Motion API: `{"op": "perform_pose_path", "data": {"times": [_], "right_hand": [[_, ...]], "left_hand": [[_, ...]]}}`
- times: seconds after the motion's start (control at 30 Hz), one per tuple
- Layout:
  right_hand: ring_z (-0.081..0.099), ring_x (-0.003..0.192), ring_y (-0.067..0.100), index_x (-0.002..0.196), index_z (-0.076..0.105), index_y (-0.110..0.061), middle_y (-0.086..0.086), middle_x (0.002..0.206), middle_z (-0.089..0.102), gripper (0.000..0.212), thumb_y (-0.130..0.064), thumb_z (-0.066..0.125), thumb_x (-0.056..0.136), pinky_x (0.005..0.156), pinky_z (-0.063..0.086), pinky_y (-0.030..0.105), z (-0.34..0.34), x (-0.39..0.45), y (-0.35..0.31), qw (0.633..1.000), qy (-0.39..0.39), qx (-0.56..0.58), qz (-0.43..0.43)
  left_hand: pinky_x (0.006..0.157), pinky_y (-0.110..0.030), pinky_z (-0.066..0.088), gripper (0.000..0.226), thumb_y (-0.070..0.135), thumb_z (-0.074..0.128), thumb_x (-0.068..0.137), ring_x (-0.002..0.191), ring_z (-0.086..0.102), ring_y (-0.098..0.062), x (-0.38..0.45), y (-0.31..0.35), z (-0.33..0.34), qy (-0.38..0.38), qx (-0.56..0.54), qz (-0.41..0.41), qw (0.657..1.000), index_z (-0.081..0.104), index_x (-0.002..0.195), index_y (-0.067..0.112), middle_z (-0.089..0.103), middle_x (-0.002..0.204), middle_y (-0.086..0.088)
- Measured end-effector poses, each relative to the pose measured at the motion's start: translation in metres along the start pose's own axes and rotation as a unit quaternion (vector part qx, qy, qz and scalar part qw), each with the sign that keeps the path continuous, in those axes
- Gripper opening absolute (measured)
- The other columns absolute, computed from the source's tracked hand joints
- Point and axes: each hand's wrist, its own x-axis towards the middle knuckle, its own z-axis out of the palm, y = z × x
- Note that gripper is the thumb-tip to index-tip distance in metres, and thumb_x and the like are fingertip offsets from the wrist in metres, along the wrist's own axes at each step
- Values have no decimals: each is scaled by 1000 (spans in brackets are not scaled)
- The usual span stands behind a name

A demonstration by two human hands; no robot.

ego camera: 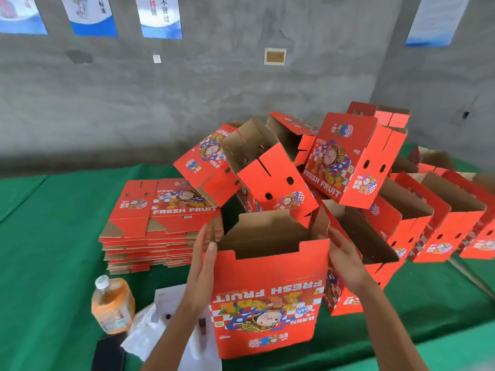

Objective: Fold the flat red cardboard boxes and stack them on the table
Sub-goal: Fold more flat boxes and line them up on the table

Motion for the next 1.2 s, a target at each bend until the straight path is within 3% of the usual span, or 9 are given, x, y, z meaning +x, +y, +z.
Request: {"op": "perform_pose_path", "data": {"times": [0.2, 0.4, 0.47, 0.6, 0.77, 0.87, 0.97, 1.07, 1.2], "right_hand": [[61, 91, 17, 111, 63, -16, -6, 94, 67, 13, -17, 50, 109, 72, 44, 16, -14, -2, 23, 987, 91, -99, -83], [66, 107, 4, 129, 55, -18, -7, 117, 68, 22, -14, 52, 107, 87, 50, 16, -14, -18, 34, 982, 86, -93, -138], [67, 110, 6, 130, 54, -17, -5, 120, 69, 30, -4, 55, 103, 94, 52, 28, -16, -15, 34, 984, 94, -72, -132], [68, 111, 9, 118, 53, -22, -9, 116, 70, 43, 14, 53, 96, 89, 54, 22, -14, -12, 30, 985, 86, -24, -144], [62, 120, 7, 134, 44, -39, -9, 135, 59, 62, 8, 55, 96, 91, 51, 22, -4, -9, 29, 977, 87, -87, -173], [49, 137, 6, 152, 42, -36, -17, 147, 49, 82, 16, 52, 89, 103, 46, 19, 6, -14, 30, 952, 57, -176, -245], [46, 140, 18, 152, 47, -32, -6, 144, 49, 87, 22, 46, 83, 110, 42, 27, 10, -15, 37, 936, 59, -206, -280], [44, 142, 22, 151, 47, -28, -6, 147, 48, 76, 13, 50, 87, 114, 40, 35, 6, -14, 38, 938, 36, -195, -286], [49, 137, 6, 146, 45, -31, -20, 144, 52, 52, -18, 66, 101, 107, 48, 25, 8, -11, 24, 963, -42, -142, -227]], "left_hand": [[121, -39, 21, 46, 67, 47, 97, 155, 12, -2, 25, -8, -1, -60, 196, 124, 971, 45, 143, 60, 17, 166, 28], [102, -45, 49, 57, 63, 67, 88, 152, 26, -19, 41, 6, 6, -17, 367, 145, 919, 47, 138, 44, 21, 165, 16], [87, -34, 54, 61, 66, 69, 85, 143, 41, -16, 40, 7, 8, -18, 372, 148, 916, 45, 135, 42, 32, 159, 16], [62, -25, 42, 86, 96, 62, 61, 95, 60, -12, 49, 17, -3, -14, 389, 92, 917, 33, 121, 42, 53, 117, 17], [63, -31, 46, 90, 96, 69, 51, 86, 58, -14, 60, 23, -22, 7, 490, 49, 870, 26, 110, 43, 49, 113, 16], [72, -38, 53, 83, 67, 85, 66, 106, 62, -20, 53, 12, -21, 16, 464, 61, 883, 31, 124, 45, 51, 136, 13], [110, -32, 43, 84, 32, 84, 83, 144, 42, -14, 49, 2, -10, -46, 427, 133, 893, 33, 150, 38, 39, 159, 13], [106, -1, 27, 62, 11, 78, 89, 135, 41, 5, 48, 6, 3, -93, 336, 189, 918, 49, 140, 31, 43, 152, 12], [90, -18, 44, 7, 14, 75, 94, 108, 58, -12, 45, 11, 18, -74, 194, 155, 966, 72, 96, 19, 56, 113, 8]]}}
